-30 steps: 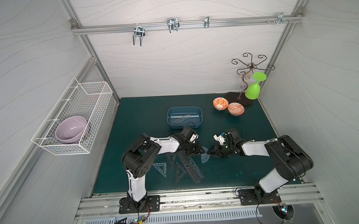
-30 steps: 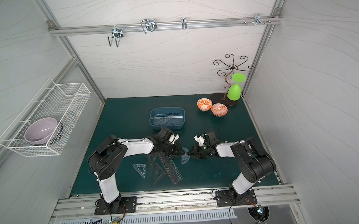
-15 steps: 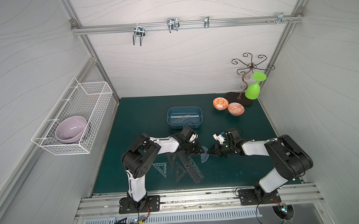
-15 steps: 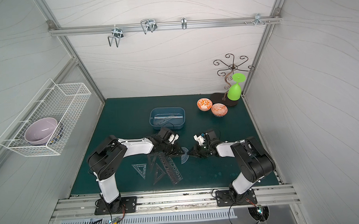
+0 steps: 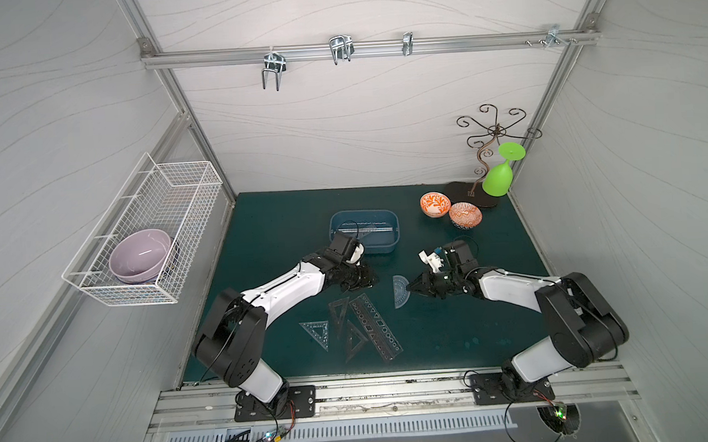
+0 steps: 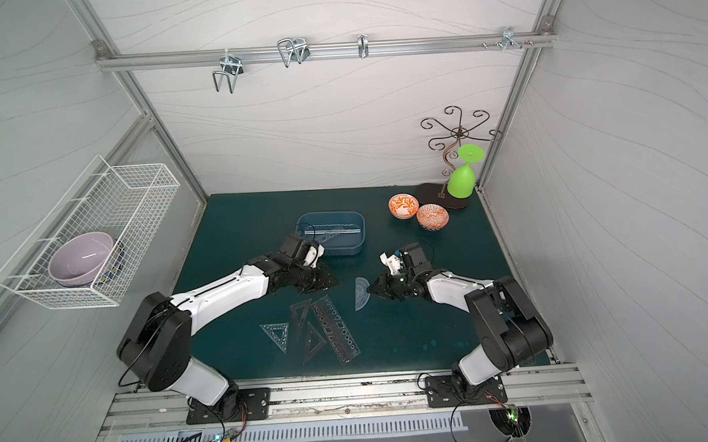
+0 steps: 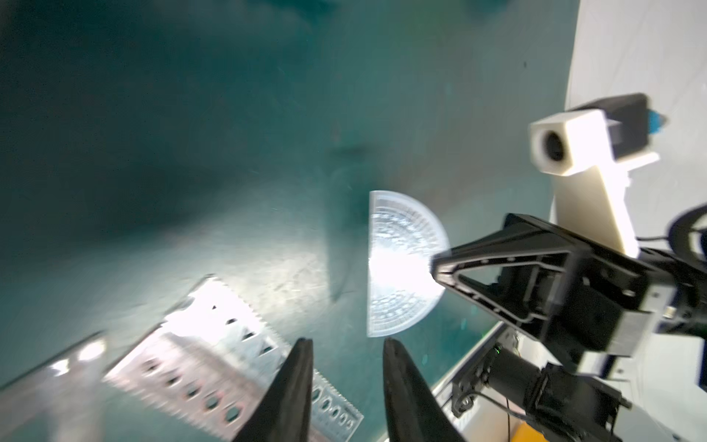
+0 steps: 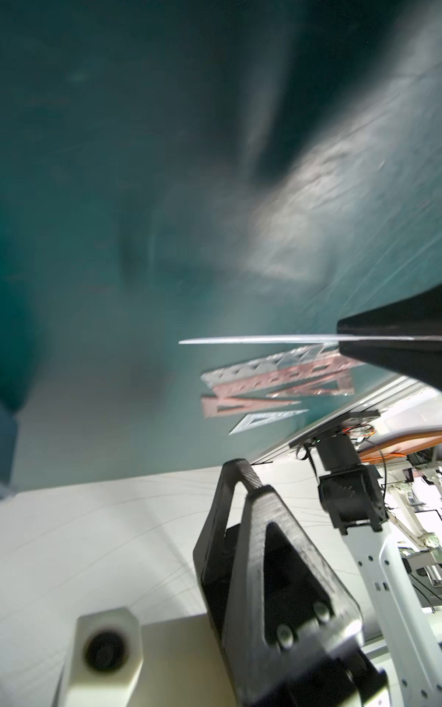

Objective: Put the scattered rulers into the storage box
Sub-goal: Pick up the ruler from the center of the board, then place the ruler in the storage box.

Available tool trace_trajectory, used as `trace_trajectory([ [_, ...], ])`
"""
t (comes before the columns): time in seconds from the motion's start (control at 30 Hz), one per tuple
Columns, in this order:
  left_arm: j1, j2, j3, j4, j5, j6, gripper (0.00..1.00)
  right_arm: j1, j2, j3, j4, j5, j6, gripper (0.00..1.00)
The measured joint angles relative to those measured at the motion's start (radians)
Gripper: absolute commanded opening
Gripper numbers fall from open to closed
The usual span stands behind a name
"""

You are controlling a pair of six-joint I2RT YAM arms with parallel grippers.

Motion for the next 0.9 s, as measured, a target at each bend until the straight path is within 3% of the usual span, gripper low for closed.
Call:
trace_trajectory([
  [0.2, 0.076, -0.021, 0.071, -0.129, -0.043, 0.063, 0.36, -0.01, 0.087, 0.259, -0.063, 0.018, -0.026, 0.02],
  [0.53, 0.152, 0.07, 0.23, -0.234, -0.05, 0.125, 0.37, -0.018, 0.441, 0.794, -0.153, 0.055, -0.052, 0.03],
  [0.73, 0.188, 0.104, 0.239, -0.257, -0.049, 0.14, 0.37, -0.018, 0.663, 1.114, -0.217, 0.074, -0.08, 0.05],
  [0.9, 0.203, 0.108, 0.239, -0.255, -0.05, 0.143, 0.37, -0.008, 0.766, 1.268, -0.28, 0.088, -0.112, 0.07],
])
